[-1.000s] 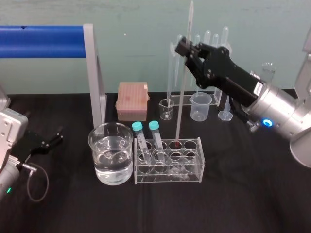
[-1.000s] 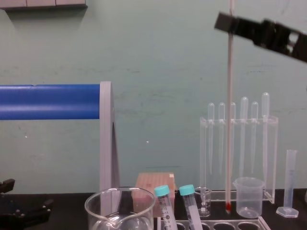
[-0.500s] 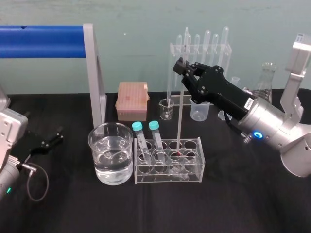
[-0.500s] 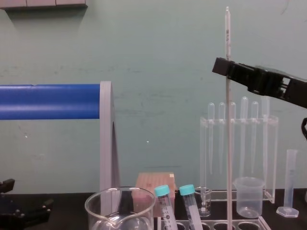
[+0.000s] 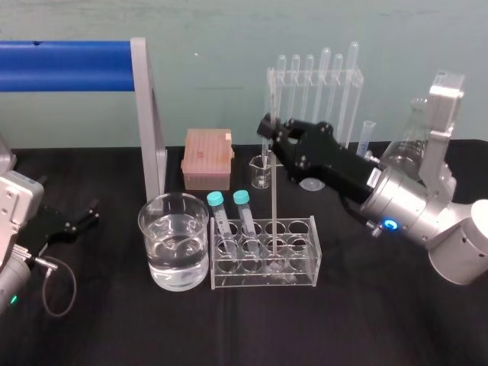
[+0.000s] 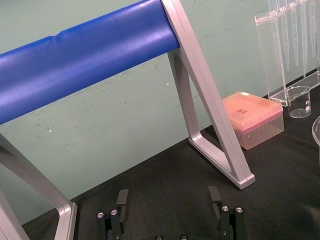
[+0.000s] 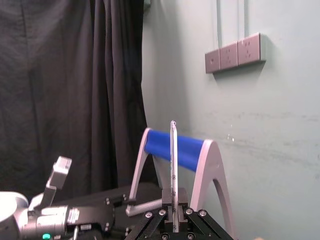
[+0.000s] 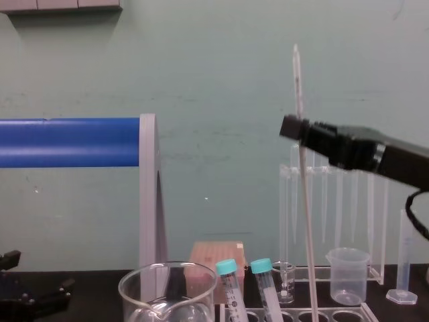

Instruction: Hold the thermometer with one hand and immerse one end into the beaker, then reinsert it into the test tube rack.

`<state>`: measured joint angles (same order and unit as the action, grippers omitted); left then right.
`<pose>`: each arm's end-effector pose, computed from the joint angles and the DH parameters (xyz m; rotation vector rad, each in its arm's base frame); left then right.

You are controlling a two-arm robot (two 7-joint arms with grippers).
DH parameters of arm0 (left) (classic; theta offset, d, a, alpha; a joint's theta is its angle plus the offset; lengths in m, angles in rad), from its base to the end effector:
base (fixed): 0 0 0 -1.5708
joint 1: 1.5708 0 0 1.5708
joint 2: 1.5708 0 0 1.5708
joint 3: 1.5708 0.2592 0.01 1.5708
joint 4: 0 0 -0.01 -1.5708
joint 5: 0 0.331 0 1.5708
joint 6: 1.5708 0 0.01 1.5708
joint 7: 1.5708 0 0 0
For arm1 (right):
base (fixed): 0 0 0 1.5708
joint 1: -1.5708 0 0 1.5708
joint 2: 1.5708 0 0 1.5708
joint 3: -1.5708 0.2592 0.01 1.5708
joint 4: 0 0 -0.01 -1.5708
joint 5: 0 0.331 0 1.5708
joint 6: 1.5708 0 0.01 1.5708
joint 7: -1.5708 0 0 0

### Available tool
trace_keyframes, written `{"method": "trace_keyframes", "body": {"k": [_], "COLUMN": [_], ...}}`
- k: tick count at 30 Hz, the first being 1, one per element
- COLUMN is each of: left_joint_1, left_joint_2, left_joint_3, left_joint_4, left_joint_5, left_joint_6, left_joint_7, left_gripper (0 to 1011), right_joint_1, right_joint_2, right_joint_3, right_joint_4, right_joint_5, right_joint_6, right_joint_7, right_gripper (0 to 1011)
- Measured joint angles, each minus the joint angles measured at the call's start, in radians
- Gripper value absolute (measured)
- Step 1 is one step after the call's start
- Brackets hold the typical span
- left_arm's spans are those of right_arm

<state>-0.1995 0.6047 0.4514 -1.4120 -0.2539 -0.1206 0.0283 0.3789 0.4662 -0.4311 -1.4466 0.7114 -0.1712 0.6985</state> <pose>0.3740 0.0593 -0.2817 0.3044 -0.2851 1.2479 0.4199 -0.0107 -0.2007 0.2533 -0.1076 -0.5565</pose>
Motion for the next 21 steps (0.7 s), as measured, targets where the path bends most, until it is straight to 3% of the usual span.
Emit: {"method": "trace_keyframes", "body": {"k": [11,21], "left_joint_1": [0.000,0.000], "left_joint_2": [0.000,0.000], "left_joint_3": [0.000,0.000], "left_joint_4": [0.000,0.000], "left_joint_5": [0.000,0.000], "left_joint_6": [0.000,0.000], "left_joint_7": [0.000,0.000], "left_gripper": [1008,1008], "right_joint_1": [0.019,0.028], "right_joint_2": [-0.029,-0.040], "right_joint_3": [-0.030,-0.036], "right_joint_4": [0.086,0.109], "right_joint_5": [-0.042,-0.064], "right_joint_6": [-0.022,-0.039], "right_joint_7": [0.027,0.035], "right_gripper": [53,53]}}
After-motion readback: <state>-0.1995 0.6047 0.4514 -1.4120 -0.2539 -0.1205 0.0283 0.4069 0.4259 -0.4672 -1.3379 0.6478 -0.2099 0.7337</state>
